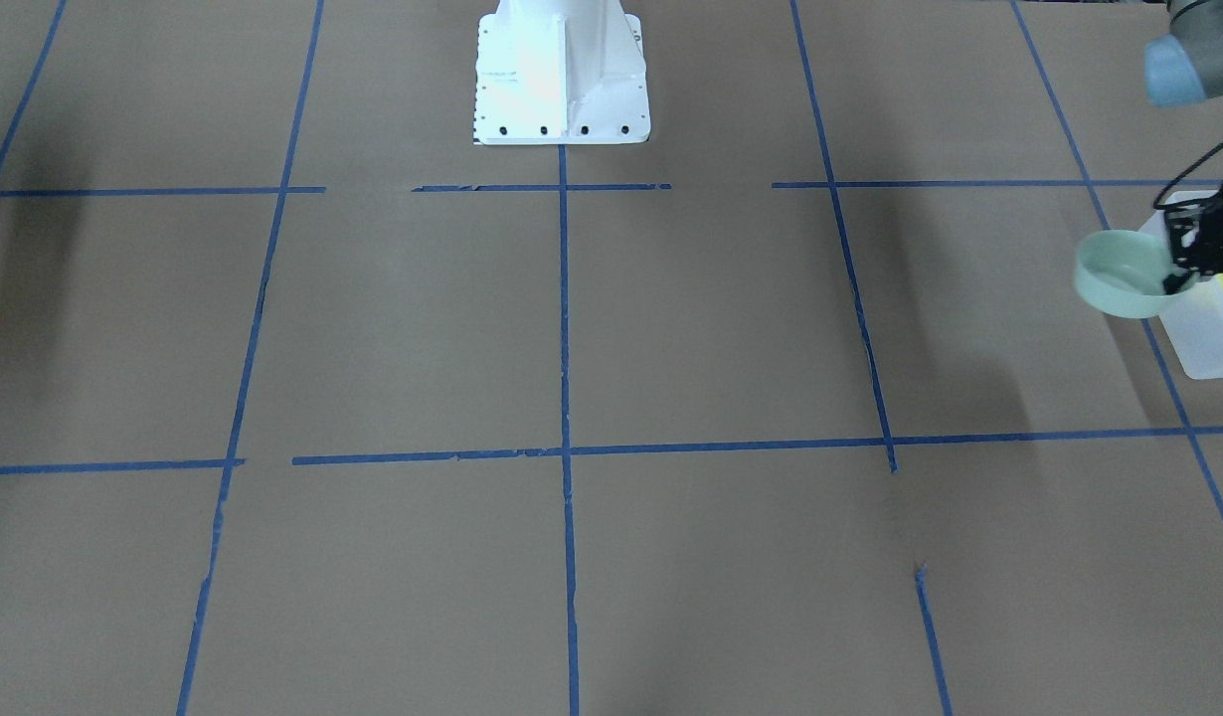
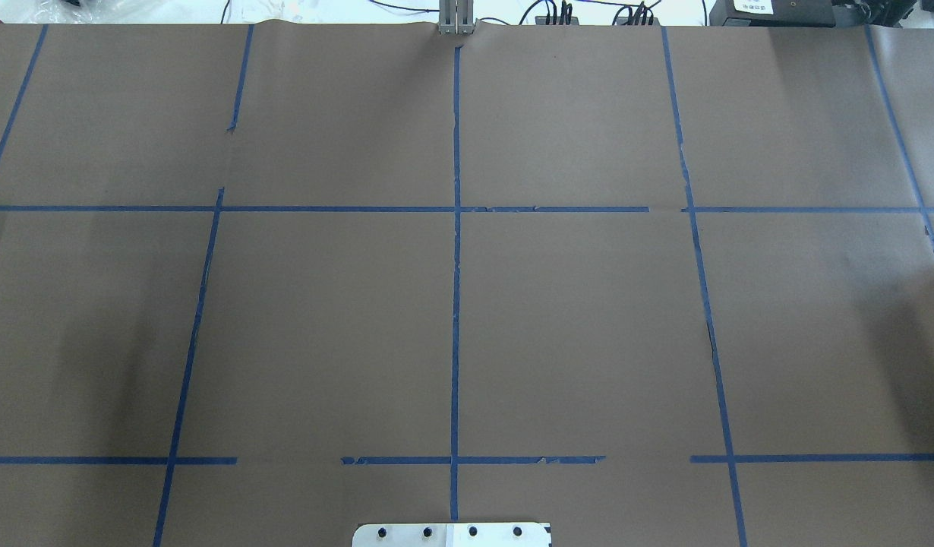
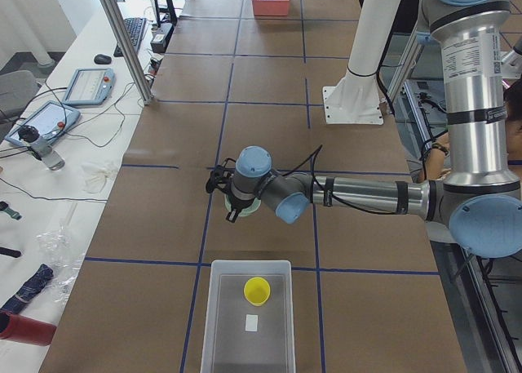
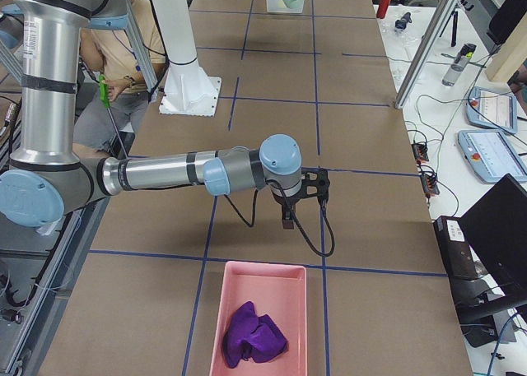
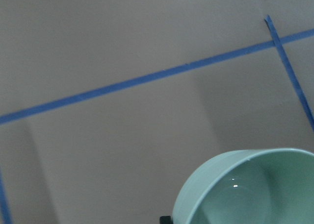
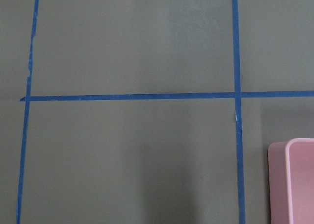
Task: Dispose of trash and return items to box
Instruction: 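Grasp the pale green bowl rim with the left gripper and lift it off the table, then lower the green bowl into the clear bin and release it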
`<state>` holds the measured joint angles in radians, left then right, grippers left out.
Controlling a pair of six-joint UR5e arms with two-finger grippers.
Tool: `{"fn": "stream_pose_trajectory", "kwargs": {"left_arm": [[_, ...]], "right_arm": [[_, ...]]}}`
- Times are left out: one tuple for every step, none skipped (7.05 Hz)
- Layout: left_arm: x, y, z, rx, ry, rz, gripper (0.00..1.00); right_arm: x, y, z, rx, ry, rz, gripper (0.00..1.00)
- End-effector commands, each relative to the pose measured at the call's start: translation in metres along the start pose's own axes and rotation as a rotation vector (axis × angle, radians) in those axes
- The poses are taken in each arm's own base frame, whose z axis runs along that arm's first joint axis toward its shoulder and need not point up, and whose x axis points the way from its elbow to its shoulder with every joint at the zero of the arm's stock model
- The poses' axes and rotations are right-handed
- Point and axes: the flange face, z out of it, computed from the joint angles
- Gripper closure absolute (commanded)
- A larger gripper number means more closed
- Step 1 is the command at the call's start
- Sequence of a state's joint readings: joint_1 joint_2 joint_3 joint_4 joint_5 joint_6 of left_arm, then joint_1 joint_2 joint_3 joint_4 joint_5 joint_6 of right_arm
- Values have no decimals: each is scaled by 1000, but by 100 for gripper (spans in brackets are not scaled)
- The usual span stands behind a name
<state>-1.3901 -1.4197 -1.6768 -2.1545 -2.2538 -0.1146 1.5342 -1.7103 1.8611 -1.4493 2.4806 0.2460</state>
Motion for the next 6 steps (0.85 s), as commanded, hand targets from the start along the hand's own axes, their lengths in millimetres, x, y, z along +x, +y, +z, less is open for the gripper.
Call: {"fn": "stream_pose_trajectory", "kwargs": {"left_arm": [[-130, 36, -18, -49, -95, 68, 100], [-170, 65, -9, -85, -99, 76, 100], [-207, 95, 8, -135, -88, 54, 100], [-222, 112, 23, -170, -74, 32, 100], [-234, 129, 39, -203, -49, -10, 100], [-237, 141, 49, -208, -1, -41, 100]], "right_arm": [[-10, 1, 9, -20, -3, 2, 0], [-10, 1, 10, -23, -3, 1, 0], [-12, 1, 14, -31, -2, -4, 0], [-13, 1, 18, -39, -2, -6, 0], [-13, 1, 18, -39, -2, -6, 0], [-13, 1, 19, -43, -1, -7, 0]]}}
